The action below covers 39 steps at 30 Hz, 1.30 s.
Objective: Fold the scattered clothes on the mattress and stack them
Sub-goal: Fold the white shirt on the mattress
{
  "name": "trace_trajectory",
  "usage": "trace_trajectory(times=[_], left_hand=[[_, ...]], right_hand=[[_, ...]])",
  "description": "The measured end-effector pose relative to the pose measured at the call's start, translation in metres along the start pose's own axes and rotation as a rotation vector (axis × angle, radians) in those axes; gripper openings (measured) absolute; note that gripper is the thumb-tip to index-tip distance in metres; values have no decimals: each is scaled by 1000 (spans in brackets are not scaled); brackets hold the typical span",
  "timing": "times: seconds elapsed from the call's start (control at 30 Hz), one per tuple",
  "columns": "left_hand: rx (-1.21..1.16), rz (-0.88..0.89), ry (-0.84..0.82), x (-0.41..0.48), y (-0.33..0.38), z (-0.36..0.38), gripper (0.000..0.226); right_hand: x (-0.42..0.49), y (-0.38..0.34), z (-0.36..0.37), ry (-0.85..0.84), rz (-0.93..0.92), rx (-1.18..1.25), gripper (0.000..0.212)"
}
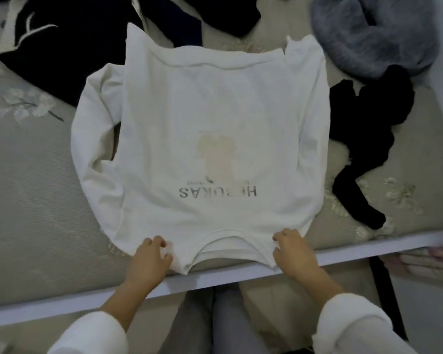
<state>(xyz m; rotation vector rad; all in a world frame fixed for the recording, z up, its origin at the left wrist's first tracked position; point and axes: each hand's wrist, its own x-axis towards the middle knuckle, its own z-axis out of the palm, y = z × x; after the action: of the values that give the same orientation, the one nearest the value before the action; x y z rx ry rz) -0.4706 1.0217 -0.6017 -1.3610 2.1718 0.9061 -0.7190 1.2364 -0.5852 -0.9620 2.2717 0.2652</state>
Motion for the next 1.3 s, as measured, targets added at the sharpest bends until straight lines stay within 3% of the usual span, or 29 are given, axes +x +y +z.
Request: trace_trajectory(times=[0.1, 0.17, 0.27, 0.33, 0.4, 0.5, 0.57, 0.63, 0.7, 0.8, 0.87, 0.97, 1.07, 1.2, 1.3], left_hand=[[40, 215, -38, 3, 27, 25, 47], [234, 259, -105, 4, 37, 41, 61], [416, 283, -99, 6, 40, 56, 82], [483, 332, -59, 8, 40, 55, 92], [461, 332, -120, 14, 41, 47, 78], [428, 283, -402, 24, 56, 29, 55], [457, 255, -576, 30, 67, 17, 46], [535, 230, -691, 37, 81, 7, 47], [523, 246, -630, 47, 99, 1, 45], [293, 326, -226, 72, 136, 1, 41], [156, 402, 36, 91, 165, 11, 47], [53, 471, 180, 122, 215, 29, 66], [86, 454, 186, 156, 261, 53, 81], [187, 325, 121, 185, 283, 84, 83], [248, 279, 50, 189, 287, 90, 80]], right_hand=[[9, -13, 18, -63, -48, -32, 48], [14, -20, 26, -92, -50, -167, 56], [18, -24, 40, -9, -89, -268, 68], [23, -22, 49, 72, -154, -249, 63], [26, -20, 44, 30, -206, -252, 57], [32, -12, 29, -197, -196, -165, 30], [38, -9, 20, -367, -150, -70, 28], [44, -5, 4, -418, -78, 117, 27], [57, 9, -15, -344, -22, 415, 27], [81, 42, -59, 50, 76, 736, 6], [100, 69, -88, 294, 156, 947, 18], [139, 117, -117, 546, 309, 1059, 20], [181, 159, -125, 547, 417, 1104, 21], [231, 183, -127, 415, 369, 1065, 17], [256, 176, -136, 356, 318, 1239, 15]])
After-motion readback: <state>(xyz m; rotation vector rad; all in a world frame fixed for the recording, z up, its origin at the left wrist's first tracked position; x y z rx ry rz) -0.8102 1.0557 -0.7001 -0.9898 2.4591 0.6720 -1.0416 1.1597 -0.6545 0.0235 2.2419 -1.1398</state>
